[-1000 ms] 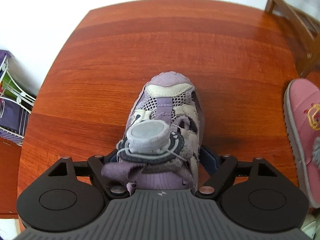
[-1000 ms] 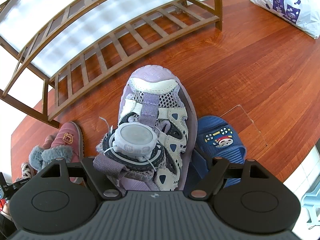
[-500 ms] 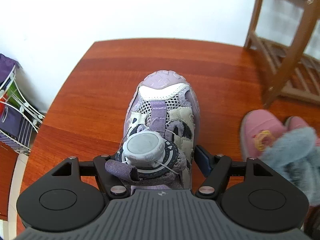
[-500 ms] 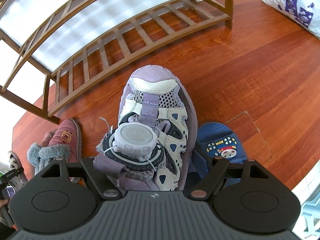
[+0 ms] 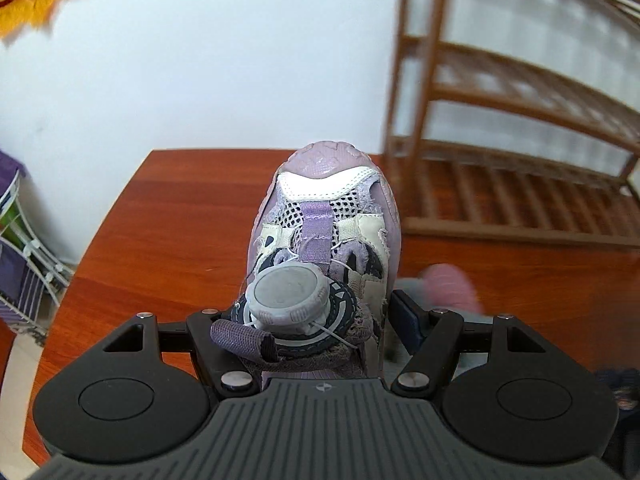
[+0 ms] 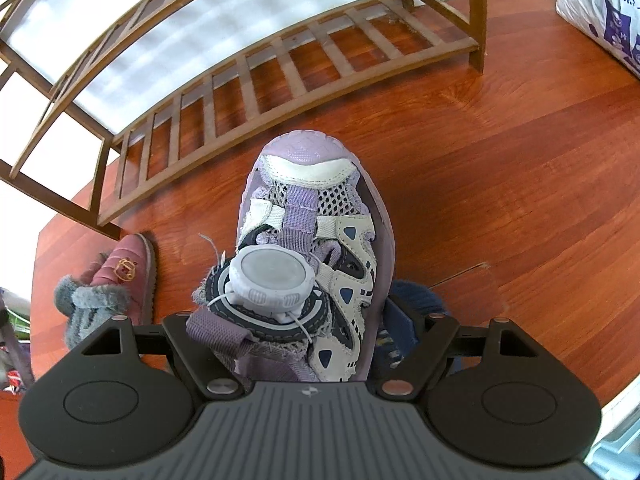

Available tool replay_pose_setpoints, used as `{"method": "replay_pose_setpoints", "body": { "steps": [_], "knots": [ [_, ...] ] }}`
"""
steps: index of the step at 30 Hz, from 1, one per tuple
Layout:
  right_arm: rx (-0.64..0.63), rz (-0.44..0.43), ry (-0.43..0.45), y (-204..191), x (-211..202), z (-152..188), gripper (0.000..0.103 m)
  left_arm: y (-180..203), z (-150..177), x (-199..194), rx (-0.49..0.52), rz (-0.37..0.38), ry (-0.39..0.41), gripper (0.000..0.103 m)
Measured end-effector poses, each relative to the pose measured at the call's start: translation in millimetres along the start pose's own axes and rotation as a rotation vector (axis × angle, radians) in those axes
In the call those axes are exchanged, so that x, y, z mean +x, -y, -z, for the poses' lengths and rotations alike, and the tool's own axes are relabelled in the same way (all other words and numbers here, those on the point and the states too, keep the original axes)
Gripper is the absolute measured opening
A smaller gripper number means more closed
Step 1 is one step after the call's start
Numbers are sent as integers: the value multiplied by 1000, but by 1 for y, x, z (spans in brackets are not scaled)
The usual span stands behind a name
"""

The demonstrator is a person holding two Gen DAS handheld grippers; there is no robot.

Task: Organize scattered shoes
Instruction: 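Carry both lavender sandals toward the blue slides with both tools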

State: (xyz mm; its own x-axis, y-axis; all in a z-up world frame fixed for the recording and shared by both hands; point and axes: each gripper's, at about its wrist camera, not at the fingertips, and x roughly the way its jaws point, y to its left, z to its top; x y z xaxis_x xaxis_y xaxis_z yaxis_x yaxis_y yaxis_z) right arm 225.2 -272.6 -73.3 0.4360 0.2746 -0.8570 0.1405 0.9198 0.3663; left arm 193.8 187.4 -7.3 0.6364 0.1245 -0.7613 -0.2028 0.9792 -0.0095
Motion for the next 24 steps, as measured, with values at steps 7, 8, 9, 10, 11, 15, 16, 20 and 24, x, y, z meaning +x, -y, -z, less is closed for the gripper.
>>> {"method": "replay_pose_setpoints", "body": {
  "steps": [7, 8, 9, 10, 11, 15, 16, 20, 24],
  "knots": [
    [-50, -15, -34, 50, -4, -14, 83, 83, 15, -32, -7, 68, 6, 71],
    [-58, -18, -41, 58, -5, -17, 83, 96, 19, -36, -4, 78, 6, 71],
    [-64, -18, -45, 64, -7, -18, 83, 108, 23, -39, -1, 89, 6, 71],
    [-72, -17, -49, 72, -10, -20, 83, 121, 27, -43, 2, 99, 6, 71],
    [-79, -17, -51, 79, -12, -21, 83, 134, 31, -47, 6, 110, 6, 71],
    [-97, 5, -51, 111, -26, -24, 83, 177, 45, -55, 58, 163, -15, 71],
    [-98, 12, -48, 118, -29, -23, 83, 191, 50, -57, 79, 182, -24, 71],
    [-102, 40, -40, 143, -40, -22, 83, 235, 69, -59, 167, 276, -74, 71],
    [-96, 79, -37, 169, -51, -19, 83, 273, 86, -61, 231, 344, -123, 71]
  ]
}}
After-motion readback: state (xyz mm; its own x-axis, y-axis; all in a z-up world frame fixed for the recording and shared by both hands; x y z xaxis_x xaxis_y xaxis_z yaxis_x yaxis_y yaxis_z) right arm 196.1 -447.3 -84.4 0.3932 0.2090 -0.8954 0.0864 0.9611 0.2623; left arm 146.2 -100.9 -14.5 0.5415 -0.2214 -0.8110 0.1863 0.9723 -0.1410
